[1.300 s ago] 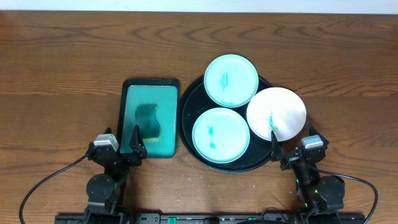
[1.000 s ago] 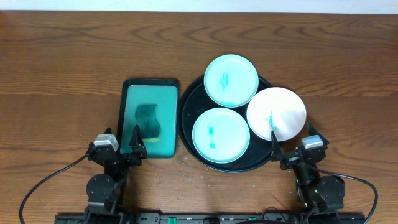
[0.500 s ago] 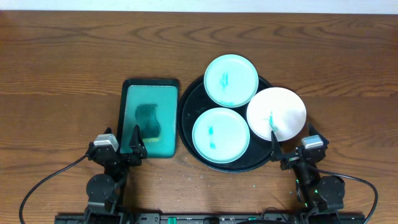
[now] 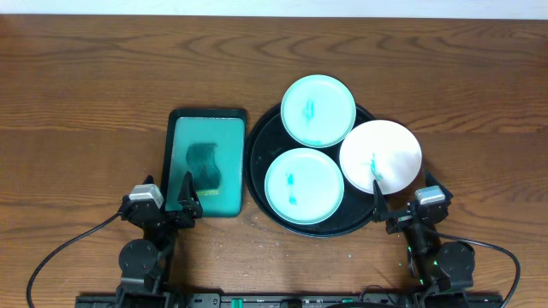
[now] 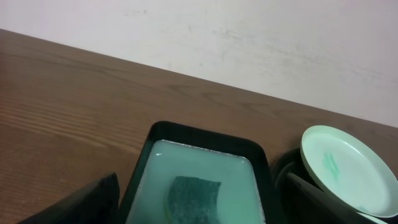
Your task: Clean dirty plates on tray and stack at the side
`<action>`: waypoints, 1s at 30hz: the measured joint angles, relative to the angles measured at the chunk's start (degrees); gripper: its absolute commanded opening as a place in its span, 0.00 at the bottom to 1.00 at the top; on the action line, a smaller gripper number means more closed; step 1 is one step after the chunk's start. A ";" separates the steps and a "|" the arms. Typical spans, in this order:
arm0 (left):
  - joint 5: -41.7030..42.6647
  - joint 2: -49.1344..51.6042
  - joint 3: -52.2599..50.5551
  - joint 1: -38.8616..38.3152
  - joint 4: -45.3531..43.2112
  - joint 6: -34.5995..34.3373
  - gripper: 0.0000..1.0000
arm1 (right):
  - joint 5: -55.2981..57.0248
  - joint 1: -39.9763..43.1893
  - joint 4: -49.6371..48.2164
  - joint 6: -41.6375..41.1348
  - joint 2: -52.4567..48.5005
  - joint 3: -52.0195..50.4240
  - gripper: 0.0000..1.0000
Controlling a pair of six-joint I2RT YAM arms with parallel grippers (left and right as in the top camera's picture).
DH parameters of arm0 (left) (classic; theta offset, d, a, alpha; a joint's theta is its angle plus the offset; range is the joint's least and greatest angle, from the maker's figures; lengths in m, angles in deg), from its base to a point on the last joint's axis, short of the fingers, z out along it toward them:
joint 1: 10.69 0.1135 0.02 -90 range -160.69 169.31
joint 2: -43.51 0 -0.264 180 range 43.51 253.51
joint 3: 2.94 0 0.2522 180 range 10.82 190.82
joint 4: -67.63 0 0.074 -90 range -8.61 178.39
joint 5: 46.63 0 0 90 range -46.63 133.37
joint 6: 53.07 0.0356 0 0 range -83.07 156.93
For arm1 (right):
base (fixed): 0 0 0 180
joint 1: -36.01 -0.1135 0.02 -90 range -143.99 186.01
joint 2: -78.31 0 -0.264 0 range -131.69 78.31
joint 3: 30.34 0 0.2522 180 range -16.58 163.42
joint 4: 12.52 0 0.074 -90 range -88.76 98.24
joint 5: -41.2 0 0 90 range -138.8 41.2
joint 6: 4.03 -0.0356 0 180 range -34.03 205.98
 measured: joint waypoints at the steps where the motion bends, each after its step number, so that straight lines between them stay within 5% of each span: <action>1: 0.00 0.00 0.00 0.00 -0.02 -0.02 0.83 | -0.02 0.00 -0.07 0.00 0.00 0.00 0.99; 14: 0.50 3.26 5.86 0.00 3.43 0.00 0.83 | -6.54 0.00 -1.33 0.00 -1.25 3.17 0.99; 19: 0.50 15.89 19.17 0.00 9.53 -0.07 0.83 | -9.38 0.00 3.04 -0.39 -8.46 13.79 0.99; 30: 5.62 53.40 56.74 0.00 42.32 -0.28 0.83 | -10.84 0.02 36.83 -1.33 -45.13 51.98 0.99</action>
